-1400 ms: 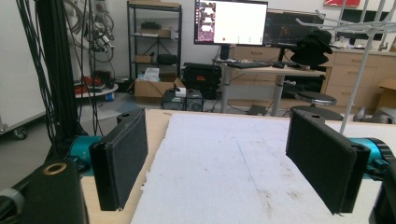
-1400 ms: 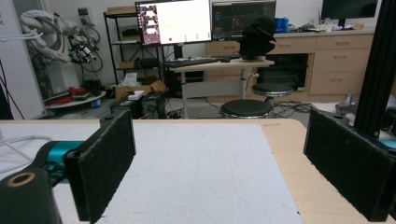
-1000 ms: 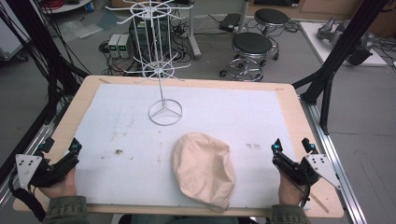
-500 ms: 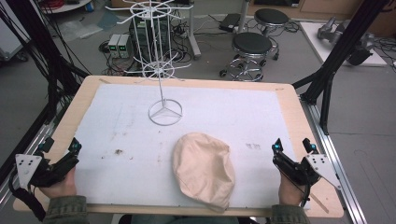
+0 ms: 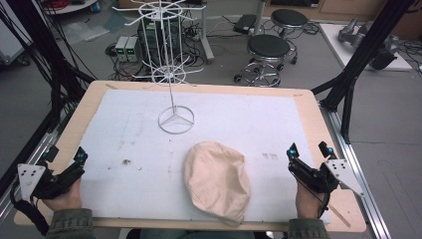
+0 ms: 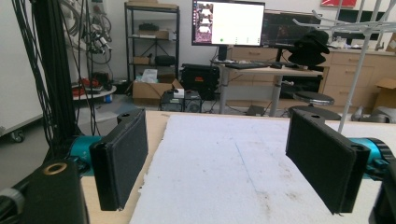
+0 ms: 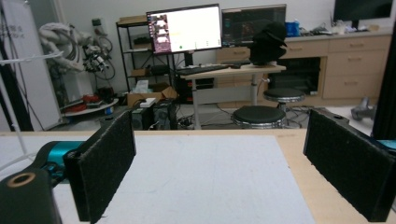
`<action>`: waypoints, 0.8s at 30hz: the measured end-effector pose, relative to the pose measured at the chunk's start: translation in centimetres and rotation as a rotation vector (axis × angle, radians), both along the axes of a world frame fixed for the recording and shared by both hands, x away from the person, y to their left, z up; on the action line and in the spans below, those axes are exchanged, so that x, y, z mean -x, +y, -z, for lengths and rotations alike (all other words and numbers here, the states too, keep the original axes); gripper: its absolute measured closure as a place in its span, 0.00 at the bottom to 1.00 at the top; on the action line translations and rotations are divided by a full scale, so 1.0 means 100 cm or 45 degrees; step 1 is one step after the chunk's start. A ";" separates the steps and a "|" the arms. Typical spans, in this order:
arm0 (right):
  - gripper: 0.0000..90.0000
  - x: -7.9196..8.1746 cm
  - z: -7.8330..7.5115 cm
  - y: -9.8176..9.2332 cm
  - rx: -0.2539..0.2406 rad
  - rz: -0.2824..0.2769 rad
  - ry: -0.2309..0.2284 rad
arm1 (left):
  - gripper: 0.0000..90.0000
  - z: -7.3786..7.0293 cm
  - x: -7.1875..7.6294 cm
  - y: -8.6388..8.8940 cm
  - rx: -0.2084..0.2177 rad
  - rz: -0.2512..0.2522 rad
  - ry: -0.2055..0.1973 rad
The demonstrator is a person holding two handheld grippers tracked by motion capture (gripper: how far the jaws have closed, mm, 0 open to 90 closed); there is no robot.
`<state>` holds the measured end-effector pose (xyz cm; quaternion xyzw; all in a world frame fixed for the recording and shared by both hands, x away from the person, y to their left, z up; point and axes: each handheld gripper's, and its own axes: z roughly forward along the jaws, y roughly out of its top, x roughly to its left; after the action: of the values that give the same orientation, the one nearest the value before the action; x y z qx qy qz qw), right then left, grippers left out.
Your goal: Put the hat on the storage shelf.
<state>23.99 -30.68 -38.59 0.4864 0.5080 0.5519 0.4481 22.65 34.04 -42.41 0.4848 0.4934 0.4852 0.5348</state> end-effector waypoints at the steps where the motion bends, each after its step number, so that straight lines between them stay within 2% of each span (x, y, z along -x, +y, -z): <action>1: 0.09 0.000 -0.002 0.002 0.015 -0.014 0.000 | 0.24 0.000 0.000 0.000 -0.003 0.000 -0.002; 5: 0.09 -0.002 -0.009 0.009 0.070 -0.077 -0.006 | 0.23 0.000 0.000 -0.001 -0.012 -0.004 0.001; 8: 0.09 -0.008 -0.016 0.011 0.099 -0.128 0.019 | 0.23 0.000 -0.001 -0.002 -0.016 -0.005 0.014; 10: 0.09 -0.012 -0.022 0.012 0.099 -0.184 0.041 | 0.23 0.000 -0.001 -0.003 -0.023 -0.002 0.017; 15: 0.09 -0.021 -0.035 0.016 0.083 -0.266 0.080 | 0.23 0.000 0.000 -0.004 -0.029 -0.004 0.017; 19: 0.09 -0.027 -0.047 0.016 0.091 -0.316 0.077 | 0.23 0.001 -0.001 -0.004 -0.025 -0.006 0.019; 21: 0.09 -0.032 -0.052 0.016 0.083 -0.374 0.090 | 0.23 0.001 -0.001 -0.003 -0.025 -0.004 0.019; 24: 0.09 -0.038 -0.058 0.016 0.100 -0.405 0.107 | 0.23 0.001 -0.001 -0.003 -0.026 -0.003 0.018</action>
<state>27.84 -29.05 -32.82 0.4048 0.6181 0.5746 0.3522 22.79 33.73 -42.47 0.4931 0.4929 0.4874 0.5257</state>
